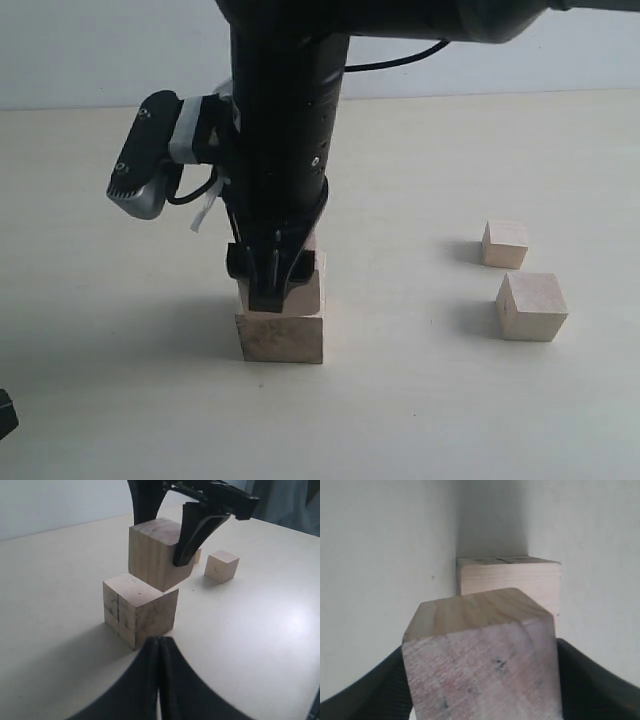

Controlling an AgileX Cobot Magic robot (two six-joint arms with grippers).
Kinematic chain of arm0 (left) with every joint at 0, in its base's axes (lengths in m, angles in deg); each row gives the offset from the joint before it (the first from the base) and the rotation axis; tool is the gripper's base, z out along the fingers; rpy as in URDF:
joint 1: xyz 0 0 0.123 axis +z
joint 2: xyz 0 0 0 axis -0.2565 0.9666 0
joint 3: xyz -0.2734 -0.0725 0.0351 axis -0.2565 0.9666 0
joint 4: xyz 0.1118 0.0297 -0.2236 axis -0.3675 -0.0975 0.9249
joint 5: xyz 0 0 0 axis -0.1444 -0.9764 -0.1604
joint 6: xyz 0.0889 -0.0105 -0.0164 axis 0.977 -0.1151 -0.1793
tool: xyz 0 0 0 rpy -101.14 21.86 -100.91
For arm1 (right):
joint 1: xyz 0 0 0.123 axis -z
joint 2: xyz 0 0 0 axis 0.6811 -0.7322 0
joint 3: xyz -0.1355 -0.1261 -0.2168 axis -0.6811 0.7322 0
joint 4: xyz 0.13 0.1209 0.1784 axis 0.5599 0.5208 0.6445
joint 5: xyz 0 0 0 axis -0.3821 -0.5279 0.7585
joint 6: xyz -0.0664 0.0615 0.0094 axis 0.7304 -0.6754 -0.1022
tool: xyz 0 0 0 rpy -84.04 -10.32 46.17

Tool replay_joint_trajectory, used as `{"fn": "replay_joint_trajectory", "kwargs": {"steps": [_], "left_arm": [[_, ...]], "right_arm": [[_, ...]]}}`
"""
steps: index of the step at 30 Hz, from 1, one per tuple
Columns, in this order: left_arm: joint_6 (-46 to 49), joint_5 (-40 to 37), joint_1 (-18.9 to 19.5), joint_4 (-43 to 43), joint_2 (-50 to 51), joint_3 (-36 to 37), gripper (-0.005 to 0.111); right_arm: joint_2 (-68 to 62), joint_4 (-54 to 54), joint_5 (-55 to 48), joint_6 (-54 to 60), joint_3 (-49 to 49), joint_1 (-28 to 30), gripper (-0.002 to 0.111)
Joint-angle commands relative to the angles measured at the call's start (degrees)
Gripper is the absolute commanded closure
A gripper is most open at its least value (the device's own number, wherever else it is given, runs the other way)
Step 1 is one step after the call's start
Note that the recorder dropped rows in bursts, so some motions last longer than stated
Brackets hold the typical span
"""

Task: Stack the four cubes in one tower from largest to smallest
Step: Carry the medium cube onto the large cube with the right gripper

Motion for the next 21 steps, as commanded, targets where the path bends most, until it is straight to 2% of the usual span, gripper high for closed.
{"fn": "replay_joint_trajectory", "kwargs": {"steps": [1, 21], "left_arm": [[0.04, 0.26, 0.09, 0.25, -0.38, -0.02, 0.107], [0.04, 0.26, 0.09, 0.25, -0.38, -0.02, 0.107]], "right_arm": [[-1.42, -2.50, 3.08, -2.64, -0.57, -0.05, 0.100], [-3.75, -4.06, 6.80, -7.41, -0.57, -0.05, 0.100]]}}
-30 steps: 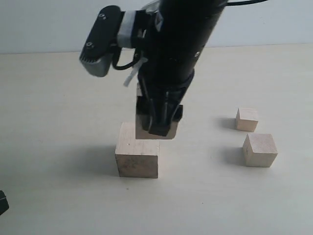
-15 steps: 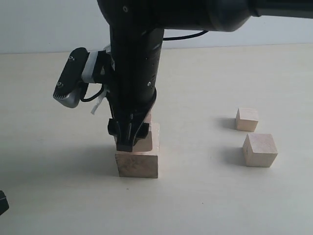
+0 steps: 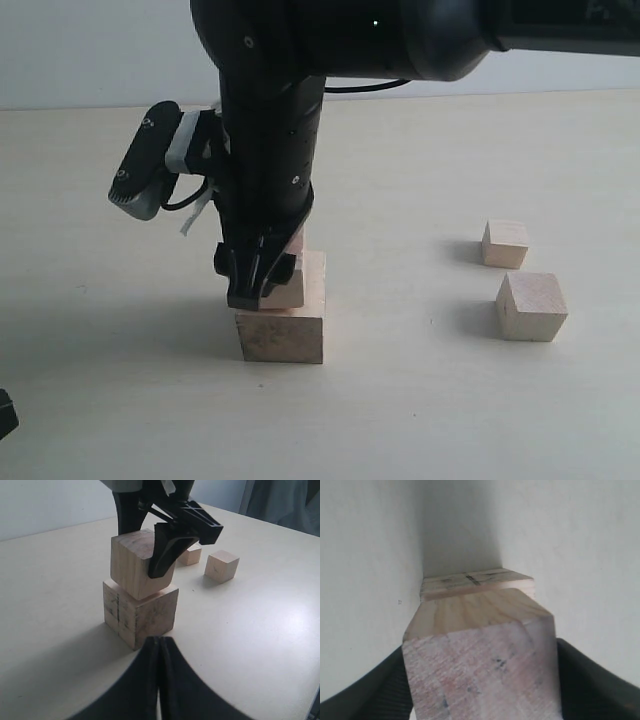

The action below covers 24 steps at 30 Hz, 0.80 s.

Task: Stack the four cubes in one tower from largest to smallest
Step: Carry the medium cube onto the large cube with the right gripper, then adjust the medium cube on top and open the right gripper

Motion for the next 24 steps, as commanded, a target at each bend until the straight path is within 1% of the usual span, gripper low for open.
{"fn": "replay_joint_trajectory", "kwargs": {"steps": [1, 12, 22, 23, 24], "left_arm": [[0.05, 0.13, 0.09, 0.25, -0.38, -0.02, 0.107], [0.05, -1.90, 0.09, 0.25, -0.38, -0.02, 0.107], [0.05, -1.90, 0.09, 0.25, -0.38, -0.02, 0.107], [0.05, -1.90, 0.09, 0.25, -0.38, -0.02, 0.107], [0.05, -1.90, 0.09, 0.25, -0.38, -0.02, 0.107]], "right_arm": [[-0.42, -0.57, 1.03, -0.94, -0.57, -0.05, 0.100], [-1.09, -0.57, 0.69, -0.94, -0.57, -0.05, 0.100], [-2.32, -0.57, 0.70, -0.94, -0.57, -0.05, 0.100], [-2.32, -0.57, 0.40, -0.94, -0.57, -0.05, 0.100], [-2.32, -0.57, 0.03, -0.94, -0.57, -0.05, 0.096]]}}
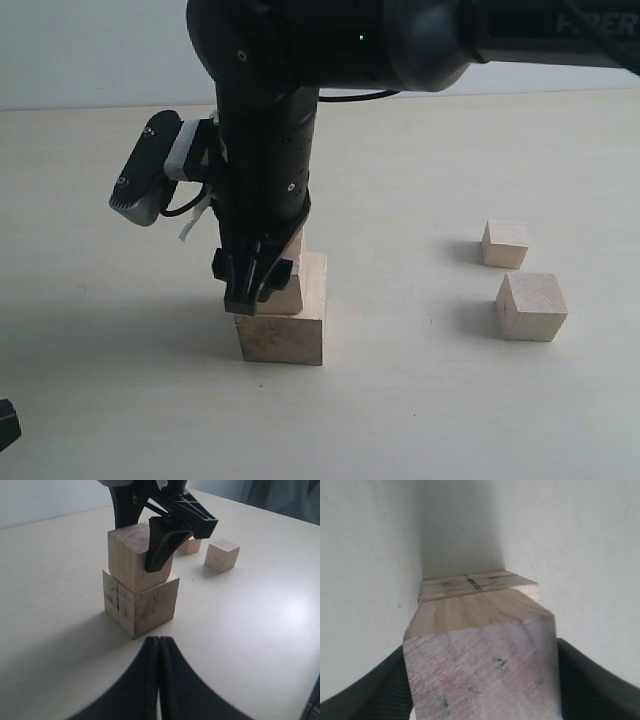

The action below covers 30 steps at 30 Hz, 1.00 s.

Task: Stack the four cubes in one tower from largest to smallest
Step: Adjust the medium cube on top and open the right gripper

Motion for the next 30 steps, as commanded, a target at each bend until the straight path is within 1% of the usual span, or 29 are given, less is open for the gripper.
{"fn": "replay_joint_trajectory", "kwargs": {"steps": [1, 7, 10, 14, 16, 21, 30], "left_arm": [[0.05, 0.20, 0.09, 0.25, -0.38, -0.02, 0.107], [0.05, 0.20, 0.09, 0.25, -0.38, -0.02, 0.107], [0.05, 0.20, 0.09, 0.25, -0.38, -0.02, 0.107], [0.05, 0.20, 0.09, 0.25, -0.38, -0.02, 0.107], [0.05, 0.20, 0.09, 0.25, -0.38, -0.02, 0.107], [0.05, 0.20, 0.09, 0.25, -0.38, -0.02, 0.107], [0.05, 0.20, 0.09, 0.25, -0.38, -0.02, 0.107]], "right_arm": [[-0.57, -0.48, -0.43, -0.14, -0.14, -0.05, 0.093], [-0.45, -0.48, -2.31, -1.00, -0.14, -0.05, 0.055], [-0.45, -0.48, -2.87, -1.67, -0.14, -0.05, 0.042], [0.81, -0.48, -2.87, -3.27, -0.14, -0.05, 0.028], [1.18, -0.48, -2.77, -3.38, -0.14, -0.05, 0.026], [2.18, -0.48, -3.64, -3.16, -0.14, -0.05, 0.026], [3.39, -0.92, -5.25, 0.78, -0.14, -0.05, 0.026]]}}
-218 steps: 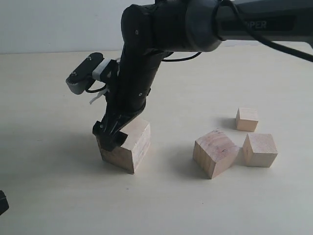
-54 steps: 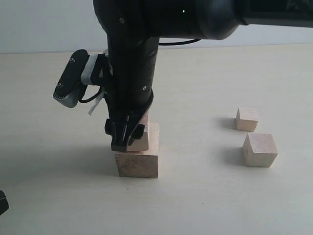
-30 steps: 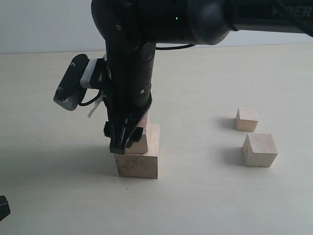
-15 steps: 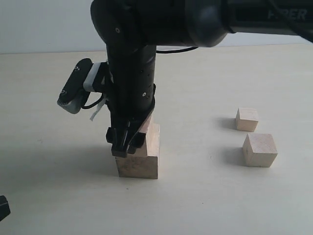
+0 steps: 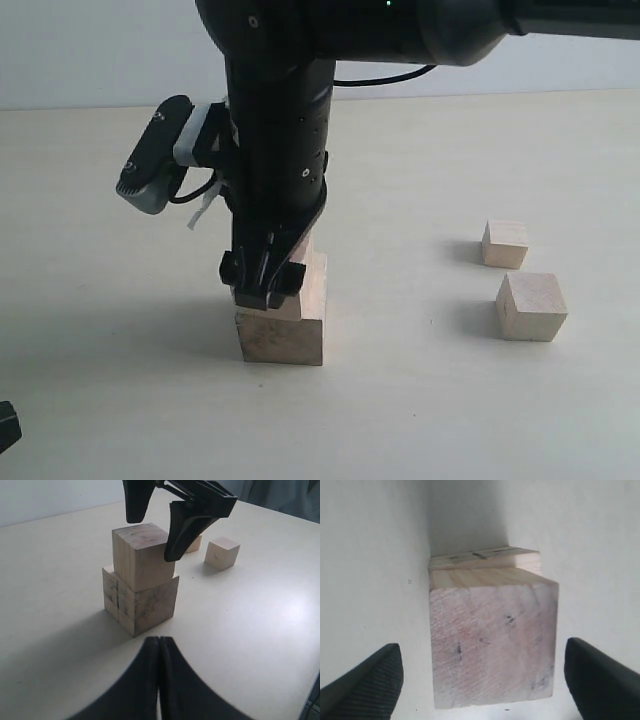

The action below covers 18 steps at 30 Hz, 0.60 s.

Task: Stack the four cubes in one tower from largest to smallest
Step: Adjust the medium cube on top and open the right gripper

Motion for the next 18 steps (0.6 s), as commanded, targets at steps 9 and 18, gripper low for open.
{"fn": "replay_joint_trajectory", "kwargs": {"steps": [9, 18], "left_arm": [[0.05, 0.49, 0.09, 0.25, -0.38, -0.02, 0.107], [0.05, 0.49, 0.09, 0.25, -0.38, -0.02, 0.107]], "right_arm": [[0.57, -4.04, -1.01, 3.98, -0.01, -0.05, 0.026], [0.57, -5.21, 0.16, 4.87, -0.01, -0.05, 0.026]]}}
